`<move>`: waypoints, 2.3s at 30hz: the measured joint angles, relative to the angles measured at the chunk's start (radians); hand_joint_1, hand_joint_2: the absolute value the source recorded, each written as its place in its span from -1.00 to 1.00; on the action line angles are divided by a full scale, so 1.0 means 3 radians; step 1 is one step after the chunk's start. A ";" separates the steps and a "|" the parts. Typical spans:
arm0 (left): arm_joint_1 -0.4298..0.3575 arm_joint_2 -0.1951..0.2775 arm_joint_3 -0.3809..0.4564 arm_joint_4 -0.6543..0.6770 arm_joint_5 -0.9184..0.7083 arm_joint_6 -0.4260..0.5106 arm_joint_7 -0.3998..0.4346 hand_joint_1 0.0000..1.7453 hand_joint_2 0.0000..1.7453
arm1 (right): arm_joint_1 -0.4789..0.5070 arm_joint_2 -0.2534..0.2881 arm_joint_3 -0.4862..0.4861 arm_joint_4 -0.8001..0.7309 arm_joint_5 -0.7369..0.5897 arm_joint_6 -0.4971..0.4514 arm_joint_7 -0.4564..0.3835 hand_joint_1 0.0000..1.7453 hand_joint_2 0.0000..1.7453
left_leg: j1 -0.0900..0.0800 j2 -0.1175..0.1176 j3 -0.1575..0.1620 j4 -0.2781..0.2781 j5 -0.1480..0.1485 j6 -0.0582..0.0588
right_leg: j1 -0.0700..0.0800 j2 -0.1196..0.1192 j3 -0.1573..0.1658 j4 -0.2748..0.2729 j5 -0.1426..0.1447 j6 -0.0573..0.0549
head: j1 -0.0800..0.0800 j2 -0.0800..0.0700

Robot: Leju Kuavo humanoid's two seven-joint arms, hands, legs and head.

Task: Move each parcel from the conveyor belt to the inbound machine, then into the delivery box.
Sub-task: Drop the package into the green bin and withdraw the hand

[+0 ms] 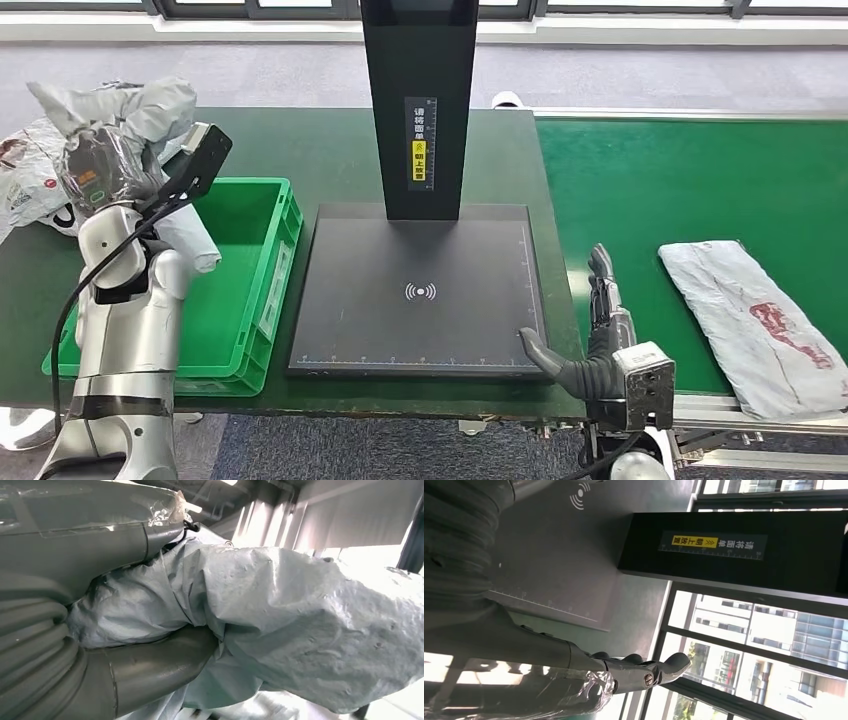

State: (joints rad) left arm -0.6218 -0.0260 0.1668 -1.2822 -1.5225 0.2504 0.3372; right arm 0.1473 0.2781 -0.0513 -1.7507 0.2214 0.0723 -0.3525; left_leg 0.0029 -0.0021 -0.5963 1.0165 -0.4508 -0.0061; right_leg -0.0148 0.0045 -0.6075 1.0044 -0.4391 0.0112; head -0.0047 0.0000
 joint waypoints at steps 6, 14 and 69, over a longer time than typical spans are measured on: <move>-0.0093 0.0121 0.0034 0.0561 0.0000 -0.0174 0.0095 0.98 1.00 | 0.0017 0.0000 -0.0002 -0.0002 0.0001 0.0061 -0.0003 -1.00 1.00 | 0.0000 0.0001 -0.0003 0.0000 -0.0002 -0.0002 | -0.0001 0.0002 -0.0002 0.0000 0.0000 0.0000 | 0.0000 0.0000; -0.0089 0.0209 0.0130 0.0909 0.0000 -0.0270 0.0076 -1.00 1.00 | 0.0017 0.0000 -0.0003 0.0000 -0.0002 0.0117 -0.0001 -1.00 1.00 | 0.0000 0.0001 -0.0004 0.0000 -0.0002 -0.0002 | 0.0001 0.0002 -0.0003 -0.0001 0.0000 0.0000 | 0.0000 0.0000; 0.1211 -0.0577 -0.0155 -0.0922 0.6404 -0.2684 -0.1817 -1.00 1.00 | -0.0665 -0.0488 -0.0159 0.0559 0.0640 -0.0440 0.0238 -1.00 1.00 | -0.0003 0.0000 -0.0002 0.0001 -0.0007 0.0002 | -0.0004 0.0000 0.0004 -0.0004 -0.0002 0.0004 | 0.0000 0.0000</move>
State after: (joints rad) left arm -0.2583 -0.1990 0.1204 -1.5588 0.3986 -0.5548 -0.2079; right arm -0.0522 0.1317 -0.0990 -1.5830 0.4136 -0.0596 -0.2811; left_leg 0.0019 -0.0020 -0.5968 1.0168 -0.4529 -0.0055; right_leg -0.0160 0.0044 -0.6063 1.0031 -0.4395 0.0123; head -0.0046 0.0000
